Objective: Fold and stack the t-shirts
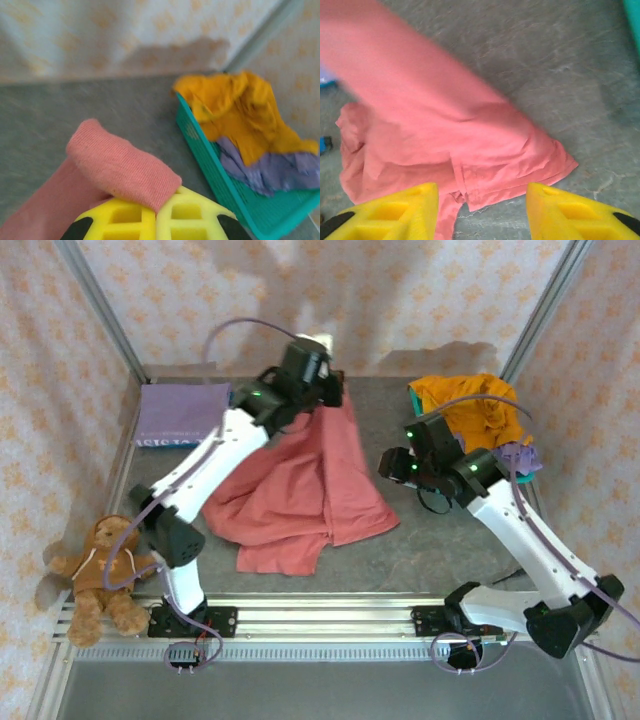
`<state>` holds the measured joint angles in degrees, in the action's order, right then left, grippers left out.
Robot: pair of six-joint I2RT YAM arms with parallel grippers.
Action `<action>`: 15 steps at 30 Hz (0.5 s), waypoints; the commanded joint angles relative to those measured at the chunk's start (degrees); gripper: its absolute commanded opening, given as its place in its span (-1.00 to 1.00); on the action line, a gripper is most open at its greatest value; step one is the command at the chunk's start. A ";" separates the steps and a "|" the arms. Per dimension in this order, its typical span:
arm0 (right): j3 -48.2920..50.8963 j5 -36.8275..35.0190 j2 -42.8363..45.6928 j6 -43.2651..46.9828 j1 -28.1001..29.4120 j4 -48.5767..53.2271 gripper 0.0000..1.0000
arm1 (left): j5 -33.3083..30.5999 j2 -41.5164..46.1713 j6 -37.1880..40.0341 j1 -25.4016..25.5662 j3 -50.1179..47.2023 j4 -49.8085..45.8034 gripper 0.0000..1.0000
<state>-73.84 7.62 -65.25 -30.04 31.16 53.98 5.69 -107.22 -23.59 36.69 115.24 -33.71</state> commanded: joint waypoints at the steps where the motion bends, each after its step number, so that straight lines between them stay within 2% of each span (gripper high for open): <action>1: -2.71 -5.60 3.98 -0.08 -1.88 2.31 0.09 | 7.56 -7.63 -5.47 3.09 4.97 4.76 -1.00; 2: -3.13 -5.43 3.92 0.20 -2.27 2.69 0.10 | 8.37 -9.50 -5.83 3.28 6.76 3.40 -0.83; 4: -3.65 -4.07 3.69 0.46 -2.68 2.35 0.11 | 9.05 -12.66 -5.67 3.42 10.41 0.05 -0.14; 6: -3.42 -2.23 3.52 0.11 -2.68 0.94 0.12 | 7.53 -12.47 -4.44 3.34 10.20 -1.00 0.15; 11: -2.15 0.68 0.76 -0.19 -2.68 -2.78 0.13 | 4.27 -7.40 -1.89 1.05 4.39 -2.62 0.32; 15: -1.47 5.93 -5.29 -1.04 -2.68 -6.05 0.14 | 3.33 -2.52 -2.24 -3.99 -4.64 -5.89 0.34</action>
<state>-76.34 9.58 -66.94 -30.06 28.56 51.53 11.53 -114.74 -26.55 36.62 115.74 -35.75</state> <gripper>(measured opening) 0.571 0.667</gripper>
